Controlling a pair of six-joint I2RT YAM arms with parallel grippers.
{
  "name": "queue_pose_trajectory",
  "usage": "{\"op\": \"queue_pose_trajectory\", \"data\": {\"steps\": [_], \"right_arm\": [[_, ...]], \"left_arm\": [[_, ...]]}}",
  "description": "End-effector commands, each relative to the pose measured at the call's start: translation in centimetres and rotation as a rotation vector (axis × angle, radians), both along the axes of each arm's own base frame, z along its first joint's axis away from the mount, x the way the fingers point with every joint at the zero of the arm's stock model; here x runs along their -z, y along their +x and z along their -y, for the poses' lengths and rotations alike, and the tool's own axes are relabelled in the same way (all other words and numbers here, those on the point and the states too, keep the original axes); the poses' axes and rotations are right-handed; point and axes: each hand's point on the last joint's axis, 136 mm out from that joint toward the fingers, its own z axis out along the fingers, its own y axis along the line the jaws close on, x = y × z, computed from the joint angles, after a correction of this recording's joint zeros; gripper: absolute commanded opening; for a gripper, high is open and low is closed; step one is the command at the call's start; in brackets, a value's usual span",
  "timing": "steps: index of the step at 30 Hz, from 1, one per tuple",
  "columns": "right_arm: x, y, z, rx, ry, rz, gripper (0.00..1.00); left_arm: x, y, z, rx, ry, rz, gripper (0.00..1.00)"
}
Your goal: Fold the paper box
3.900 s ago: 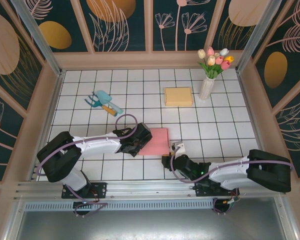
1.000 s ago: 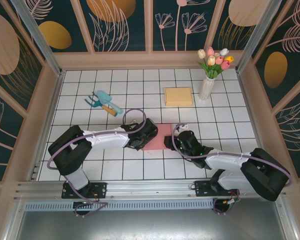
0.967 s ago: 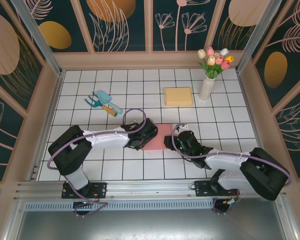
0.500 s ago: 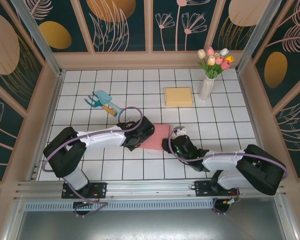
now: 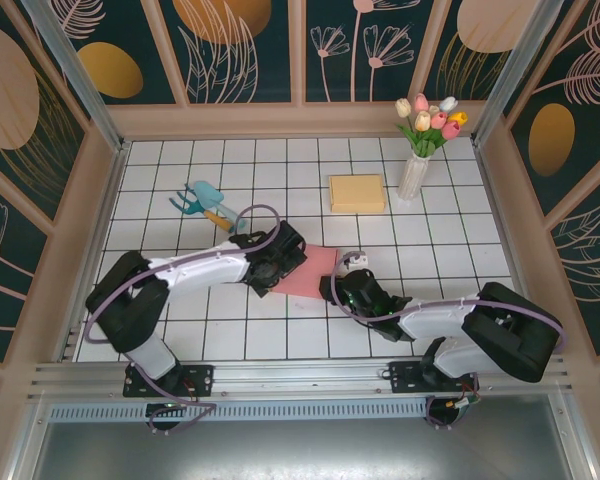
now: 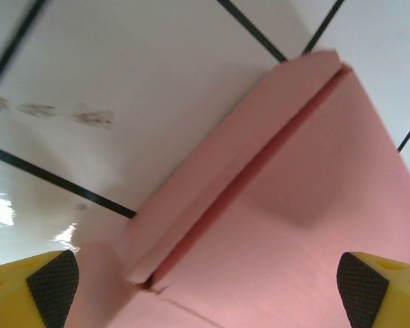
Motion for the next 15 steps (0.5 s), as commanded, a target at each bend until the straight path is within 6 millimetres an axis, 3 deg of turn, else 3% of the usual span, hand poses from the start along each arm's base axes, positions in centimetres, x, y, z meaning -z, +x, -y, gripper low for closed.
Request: {"op": "queue_pose_trajectory", "data": {"steps": [1,7,15], "right_arm": [[0.0,0.0,-0.3,-0.002,-0.003,-0.001,0.48],[0.1,0.0,-0.3,-0.005,-0.018,0.001,0.48],[0.5,-0.1,-0.1,-0.003,-0.018,-0.006,0.48]], "left_arm": [[-0.2,-0.4,0.4,0.03,0.022,-0.049,0.98],[0.4,-1.1,-0.8,-0.028,0.036,-0.068,0.99],[0.6,-1.5,-0.5,-0.029,0.011,-0.089,0.95]]}}
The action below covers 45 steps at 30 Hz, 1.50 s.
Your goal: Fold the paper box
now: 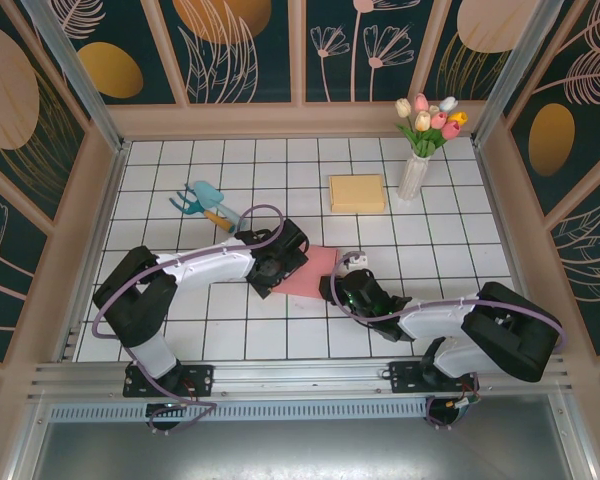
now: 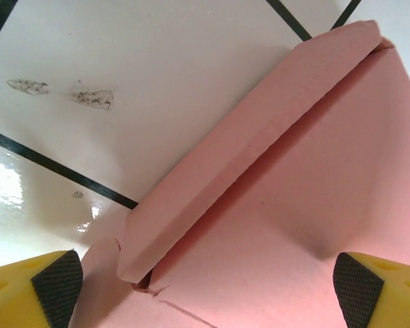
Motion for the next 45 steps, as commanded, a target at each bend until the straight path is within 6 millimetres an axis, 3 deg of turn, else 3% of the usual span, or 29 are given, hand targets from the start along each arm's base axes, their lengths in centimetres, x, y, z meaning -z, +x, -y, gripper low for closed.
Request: {"op": "queue_pose_trajectory", "data": {"steps": [1,15,17,31,45], "right_arm": [[0.5,-0.1,-0.1,-0.002,-0.019,-0.007,0.48],[1.2,-0.3,0.2,-0.003,-0.03,-0.015,0.48],[1.2,-0.4,0.2,-0.005,-0.027,-0.015,0.48],[1.5,-0.6,0.2,-0.014,-0.03,-0.022,0.49],[-1.3,-2.1,-0.3,-0.022,-0.077,0.043,0.53]], "left_arm": [[0.2,-0.9,-0.4,-0.01,0.0,-0.033,0.95],[1.2,-0.9,-0.3,-0.014,-0.008,-0.039,0.84],[2.4,-1.2,-0.3,-0.016,0.004,-0.061,0.81],[3.1,-1.2,-1.1,-0.021,0.038,-0.061,0.8],[3.2,-1.3,-2.0,-0.034,0.048,-0.056,0.8]]}}
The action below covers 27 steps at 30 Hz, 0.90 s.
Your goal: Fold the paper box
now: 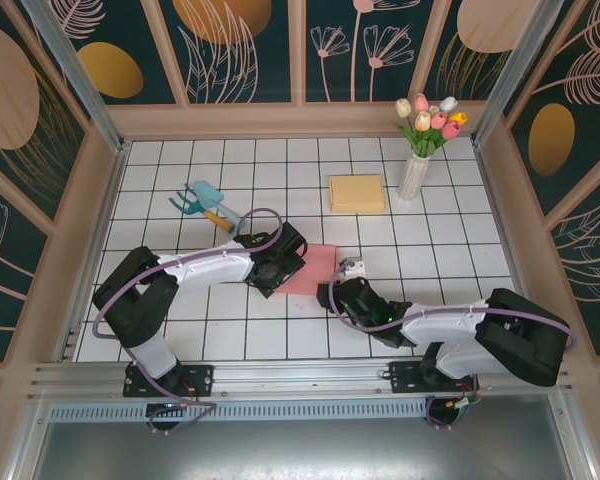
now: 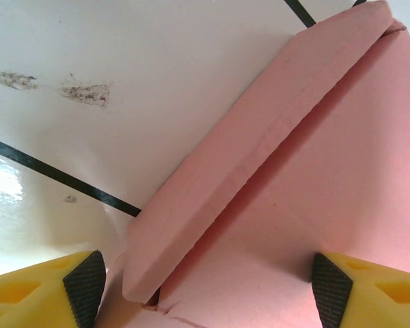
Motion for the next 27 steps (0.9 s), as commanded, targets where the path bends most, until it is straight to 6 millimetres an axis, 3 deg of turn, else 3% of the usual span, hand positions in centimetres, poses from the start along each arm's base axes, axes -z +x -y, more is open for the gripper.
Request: {"op": "queue_pose_trajectory", "data": {"steps": [1,9,19,27], "right_arm": [[-0.9,-0.2,0.0,0.003,-0.009,0.014,0.52],[-1.8,-0.8,-0.2,-0.008,0.031,0.019,0.51],[0.1,-1.2,0.5,0.004,0.011,-0.014,0.51],[0.3,-1.4,0.6,0.002,0.01,-0.023,0.55]], "left_arm": [[2.2,-1.2,-2.0,-0.028,0.07,-0.06,0.8],[1.9,-1.2,-2.0,-0.027,0.07,-0.053,0.8],[2.0,-1.1,-2.0,-0.028,0.07,-0.054,0.79],[2.0,-1.0,-2.2,-0.031,0.072,-0.051,0.79]]}}
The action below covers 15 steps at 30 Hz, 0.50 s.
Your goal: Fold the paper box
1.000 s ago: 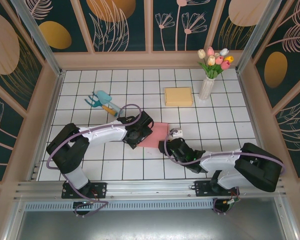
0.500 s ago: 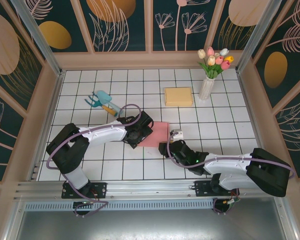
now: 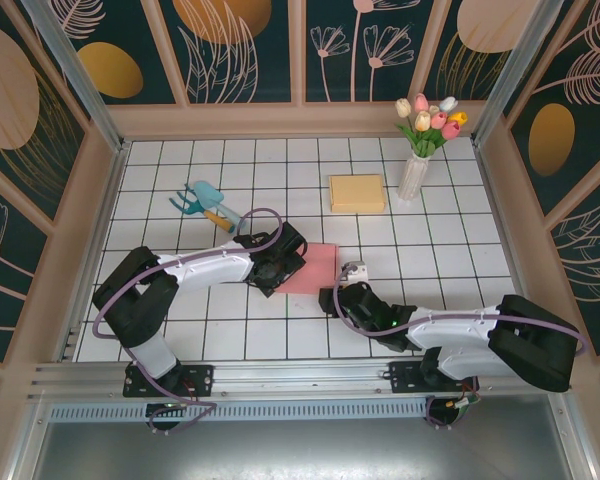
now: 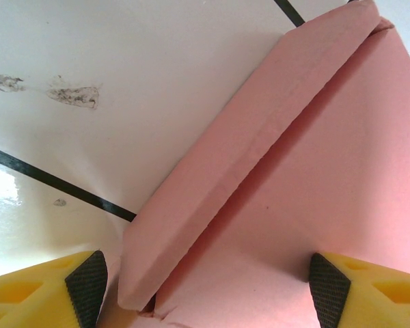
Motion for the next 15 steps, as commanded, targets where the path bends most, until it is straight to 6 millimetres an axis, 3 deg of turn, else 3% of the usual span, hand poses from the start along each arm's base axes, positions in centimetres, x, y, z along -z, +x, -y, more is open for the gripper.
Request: {"op": "queue_pose_trajectory", "data": {"steps": [1,15], "right_arm": [[0.2,-0.2,0.2,0.008,0.016,-0.002,0.55],[-1.3,-1.3,-1.8,-0.09,0.127,-0.005,0.5]], "left_arm": [[2.6,-1.8,-3.0,-0.031,0.102,-0.076,0.79],[2.7,-1.8,-3.0,-0.031,0.1,-0.078,0.79]]}}
